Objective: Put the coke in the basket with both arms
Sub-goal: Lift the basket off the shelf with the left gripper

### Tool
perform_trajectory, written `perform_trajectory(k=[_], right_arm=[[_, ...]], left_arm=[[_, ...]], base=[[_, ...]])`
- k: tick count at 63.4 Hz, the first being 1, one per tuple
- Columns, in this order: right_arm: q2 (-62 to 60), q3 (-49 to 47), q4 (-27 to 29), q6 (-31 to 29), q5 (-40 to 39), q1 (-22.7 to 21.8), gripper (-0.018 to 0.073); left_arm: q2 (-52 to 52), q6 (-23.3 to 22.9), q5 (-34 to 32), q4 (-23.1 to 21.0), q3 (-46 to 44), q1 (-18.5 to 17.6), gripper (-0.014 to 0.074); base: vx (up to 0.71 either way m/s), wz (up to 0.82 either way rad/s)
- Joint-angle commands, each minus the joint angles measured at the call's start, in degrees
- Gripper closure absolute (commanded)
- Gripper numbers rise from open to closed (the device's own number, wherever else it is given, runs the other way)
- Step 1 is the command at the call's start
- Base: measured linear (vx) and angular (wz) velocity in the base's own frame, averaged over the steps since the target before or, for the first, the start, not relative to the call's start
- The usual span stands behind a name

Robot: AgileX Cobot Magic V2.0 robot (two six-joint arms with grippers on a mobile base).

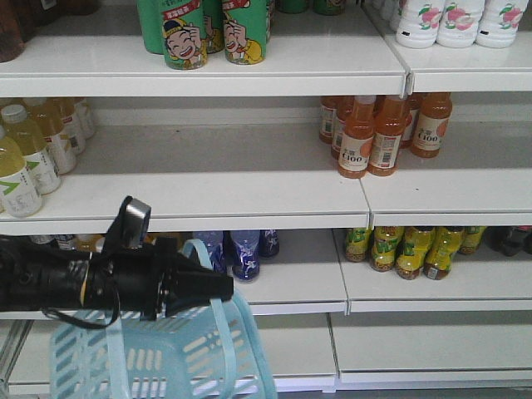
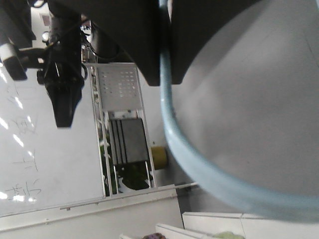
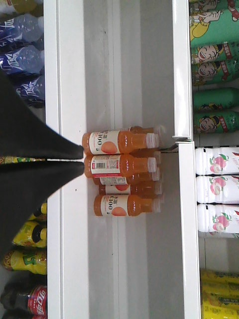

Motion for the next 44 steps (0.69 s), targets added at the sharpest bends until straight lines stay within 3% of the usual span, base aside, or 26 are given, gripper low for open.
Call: perform_trajectory(k=[1, 21, 44], right_arm=[[-0.8, 0.8, -0.6, -0.1, -4.4, -0.1, 0.0564], [-0.8, 0.8, -0.6, -0.1, -4.4, -0.1, 0.0564], [-0.8, 0.8, -0.6, -0.1, -4.4, -0.1, 0.0564]], left_arm=[[-4.6, -0.1, -12.9, -4.1, 2.3, -3.4, 0.0604], [-8.9, -0.1, -12.9, -4.7, 4.7, -11.1, 0.0604], [-13.2, -0.1, -12.9, -5.2, 4.7, -11.7, 0.0603]], base=[[0.0, 0.0], [0.0, 0.0], [0.0, 0.0]])
